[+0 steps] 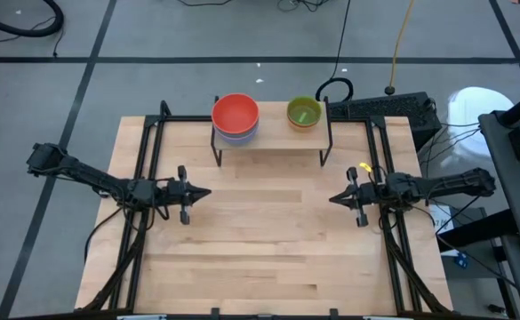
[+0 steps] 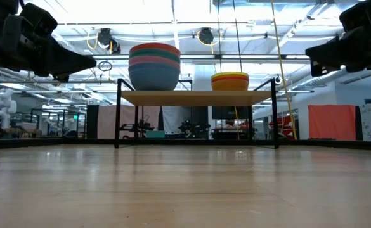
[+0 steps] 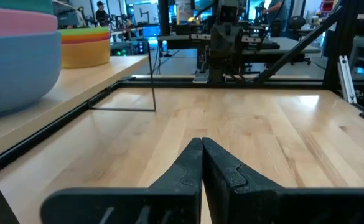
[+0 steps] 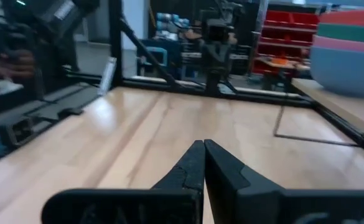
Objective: Place and stack bowls onto a shelf
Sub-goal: Return to Home Position
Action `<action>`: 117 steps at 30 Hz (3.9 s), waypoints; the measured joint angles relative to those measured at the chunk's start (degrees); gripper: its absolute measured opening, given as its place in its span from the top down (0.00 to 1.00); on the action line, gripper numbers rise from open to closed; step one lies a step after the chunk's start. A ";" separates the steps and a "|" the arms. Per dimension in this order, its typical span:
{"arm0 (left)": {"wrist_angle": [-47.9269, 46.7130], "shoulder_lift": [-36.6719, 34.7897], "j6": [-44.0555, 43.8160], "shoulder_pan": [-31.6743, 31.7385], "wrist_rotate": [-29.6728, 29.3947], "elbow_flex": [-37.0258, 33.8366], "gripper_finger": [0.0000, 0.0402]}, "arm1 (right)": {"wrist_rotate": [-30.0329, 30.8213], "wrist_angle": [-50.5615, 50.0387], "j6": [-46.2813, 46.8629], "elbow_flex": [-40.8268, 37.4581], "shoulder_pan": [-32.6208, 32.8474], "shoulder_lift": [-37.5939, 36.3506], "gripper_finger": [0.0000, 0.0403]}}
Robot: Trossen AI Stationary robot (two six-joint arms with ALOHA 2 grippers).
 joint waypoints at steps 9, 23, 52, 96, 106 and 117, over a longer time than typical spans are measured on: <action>-1.01 -2.01 0.00 0.00 0.15 0.02 0.98 | 1.51 -4.16 -0.89 -0.11 0.72 -8.65 1.00; -1.25 -2.48 -0.70 0.00 0.96 0.02 0.99 | -0.31 -6.07 -1.45 -0.22 0.70 -9.36 1.00; -21.23 -31.01 7.06 1.78 8.02 0.04 0.98 | -0.31 -2.34 -1.11 -0.26 0.70 -9.35 1.00; -36.24 -40.98 4.72 12.50 18.21 0.04 0.98 | -0.33 -2.31 -1.13 -0.26 0.68 -9.33 1.00; -36.15 -40.98 4.74 12.50 18.18 0.02 0.98 | -0.33 -2.31 -1.13 -0.26 0.68 -9.33 1.00; -36.11 -40.98 4.75 12.50 18.21 0.02 0.98 | -0.33 -2.31 -1.12 -0.26 0.68 -9.33 1.00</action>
